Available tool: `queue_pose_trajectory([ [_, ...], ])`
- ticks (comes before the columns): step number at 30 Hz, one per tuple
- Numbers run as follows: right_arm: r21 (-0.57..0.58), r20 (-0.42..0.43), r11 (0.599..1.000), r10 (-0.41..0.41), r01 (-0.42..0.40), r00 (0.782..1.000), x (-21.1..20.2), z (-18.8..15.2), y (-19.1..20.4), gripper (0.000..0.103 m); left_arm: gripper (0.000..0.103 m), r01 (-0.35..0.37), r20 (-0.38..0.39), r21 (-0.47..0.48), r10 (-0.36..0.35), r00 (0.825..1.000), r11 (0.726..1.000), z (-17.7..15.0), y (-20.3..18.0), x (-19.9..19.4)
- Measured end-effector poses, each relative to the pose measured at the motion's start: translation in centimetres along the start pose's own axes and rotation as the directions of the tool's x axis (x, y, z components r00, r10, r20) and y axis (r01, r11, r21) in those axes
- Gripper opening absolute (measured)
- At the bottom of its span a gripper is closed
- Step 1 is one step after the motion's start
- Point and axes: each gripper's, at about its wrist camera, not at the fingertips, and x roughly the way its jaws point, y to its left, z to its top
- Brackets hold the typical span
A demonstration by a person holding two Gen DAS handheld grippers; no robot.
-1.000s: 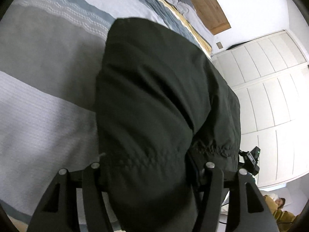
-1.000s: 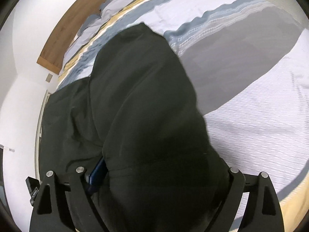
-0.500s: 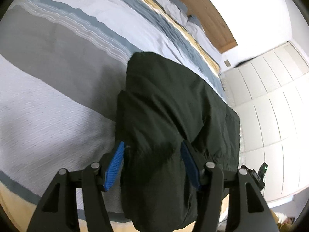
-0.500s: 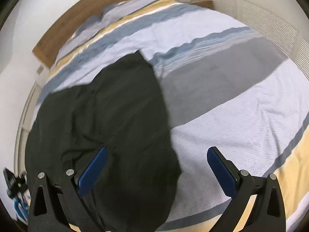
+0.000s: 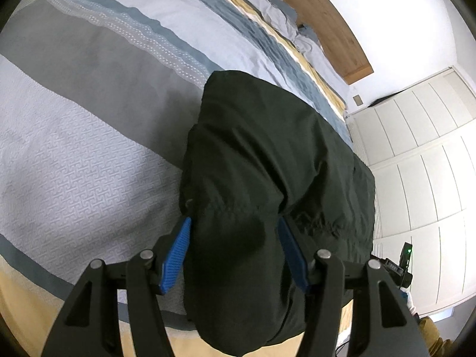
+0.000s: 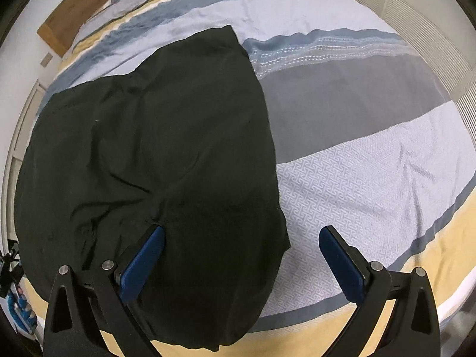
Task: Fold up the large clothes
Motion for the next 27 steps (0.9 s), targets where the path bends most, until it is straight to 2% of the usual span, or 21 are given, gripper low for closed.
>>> queue_pose_trajectory([
  [13, -0.028, -0.009, 0.999, -0.018, 0.018, 1.000, 1.0, 0.7, 1.1, 0.102, 0.059, -0.012, 0.001, -0.017, 0.012, 1.000, 1.000, -0.5, 1.2, 0.7],
  [27, -0.070, 0.020, 0.997, -0.010, 0.011, 1.000, -2.9, 0.4, 2.0, 0.102, 0.059, -0.043, -0.019, 0.000, 0.043, 0.999, 0.999, -0.9, -2.0, 0.5],
])
